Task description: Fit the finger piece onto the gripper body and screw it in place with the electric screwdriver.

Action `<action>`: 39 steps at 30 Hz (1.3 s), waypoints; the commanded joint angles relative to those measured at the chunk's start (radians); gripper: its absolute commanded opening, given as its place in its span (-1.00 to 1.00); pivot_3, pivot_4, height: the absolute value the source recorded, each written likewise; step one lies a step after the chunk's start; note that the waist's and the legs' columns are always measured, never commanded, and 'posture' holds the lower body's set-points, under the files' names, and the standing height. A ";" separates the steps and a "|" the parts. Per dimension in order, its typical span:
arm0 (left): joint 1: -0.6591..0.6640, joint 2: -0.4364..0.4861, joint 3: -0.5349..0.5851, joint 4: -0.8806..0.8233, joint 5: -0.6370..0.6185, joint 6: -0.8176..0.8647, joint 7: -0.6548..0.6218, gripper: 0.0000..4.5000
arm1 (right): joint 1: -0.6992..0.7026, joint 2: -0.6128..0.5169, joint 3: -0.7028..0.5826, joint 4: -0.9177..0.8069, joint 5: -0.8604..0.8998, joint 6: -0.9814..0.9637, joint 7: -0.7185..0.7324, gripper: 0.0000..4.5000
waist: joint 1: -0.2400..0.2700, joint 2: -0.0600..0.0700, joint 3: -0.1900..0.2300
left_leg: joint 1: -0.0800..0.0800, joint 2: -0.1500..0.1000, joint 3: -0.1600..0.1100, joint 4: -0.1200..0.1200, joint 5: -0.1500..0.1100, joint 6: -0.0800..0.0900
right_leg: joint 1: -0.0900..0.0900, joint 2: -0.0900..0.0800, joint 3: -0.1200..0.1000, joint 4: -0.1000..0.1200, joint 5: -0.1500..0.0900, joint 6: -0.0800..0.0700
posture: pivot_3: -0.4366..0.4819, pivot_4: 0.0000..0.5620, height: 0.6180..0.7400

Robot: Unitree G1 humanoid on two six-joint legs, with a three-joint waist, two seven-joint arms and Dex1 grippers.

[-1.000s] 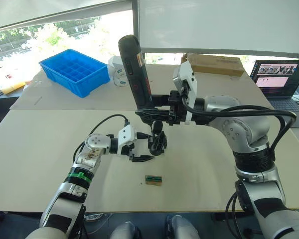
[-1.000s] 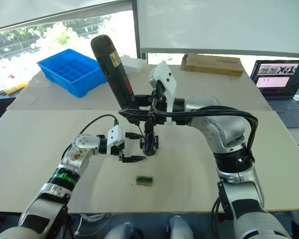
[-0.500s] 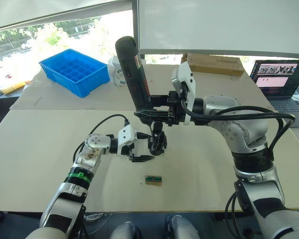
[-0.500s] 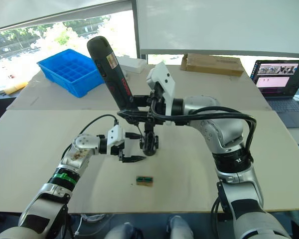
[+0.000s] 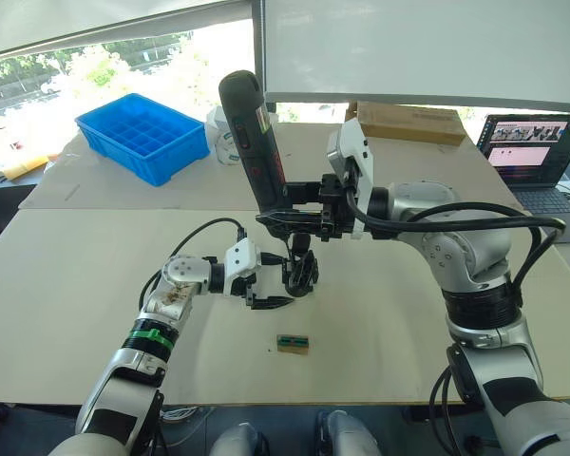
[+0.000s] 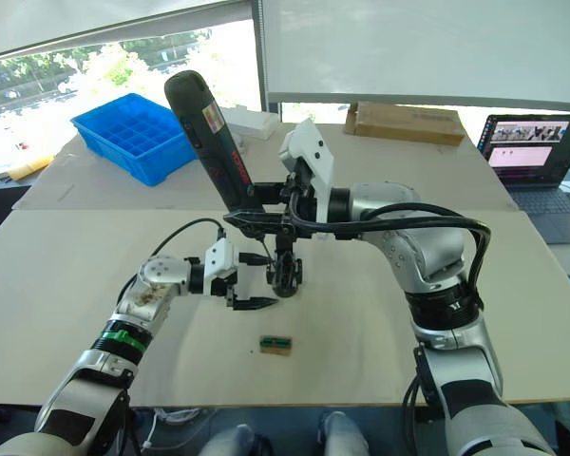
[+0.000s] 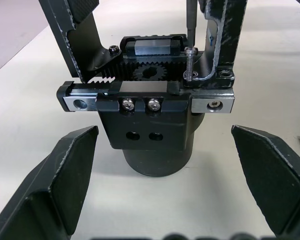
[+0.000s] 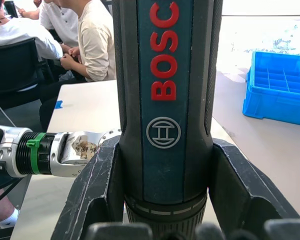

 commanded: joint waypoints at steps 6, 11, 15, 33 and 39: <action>-0.008 0.003 0.006 -0.008 0.002 -0.025 0.000 1.00 | -0.042 -0.008 -0.035 -0.026 0.005 -0.045 0.006 -0.14 | 0.000 0.000 0.000 | 0.000 0.000 0.000 0.000 0.000 0.000 | 0.000 0.000 0.000 0.000 0.000 0.000 | -0.05 -0.47 0.97; -0.008 0.003 0.006 -0.009 0.001 -0.024 0.001 1.00 | -0.042 -0.004 -0.036 -0.027 0.008 -0.040 0.003 -0.14 | 0.000 0.000 0.000 | 0.000 0.000 0.000 0.000 0.000 0.000 | 0.000 0.000 0.000 0.000 0.000 0.000 | -0.05 -0.47 0.97; -0.008 0.003 0.006 -0.009 0.001 -0.023 0.001 1.00 | -0.047 -0.007 -0.037 -0.025 0.010 -0.038 0.006 -0.14 | 0.000 0.000 0.000 | 0.000 0.000 0.000 0.000 0.000 0.000 | 0.000 0.000 0.000 0.000 0.000 0.000 | -0.05 -0.47 0.97; -0.011 0.000 0.007 -0.009 0.000 -0.022 0.004 1.00 | -0.036 0.000 -0.035 -0.042 0.027 -0.013 -0.008 -0.14 | 0.000 0.000 0.000 | 0.000 0.000 0.000 0.000 0.000 0.000 | 0.000 0.000 0.000 0.000 0.000 0.000 | -0.05 -0.47 0.97; -0.008 0.001 0.007 -0.013 0.000 -0.020 0.007 1.00 | -0.030 -0.001 -0.030 -0.043 0.031 -0.013 -0.011 -0.14 | 0.000 0.000 0.000 | 0.000 0.000 0.000 0.000 0.000 0.000 | 0.000 0.000 0.000 0.000 0.000 0.000 | -0.05 -0.47 0.97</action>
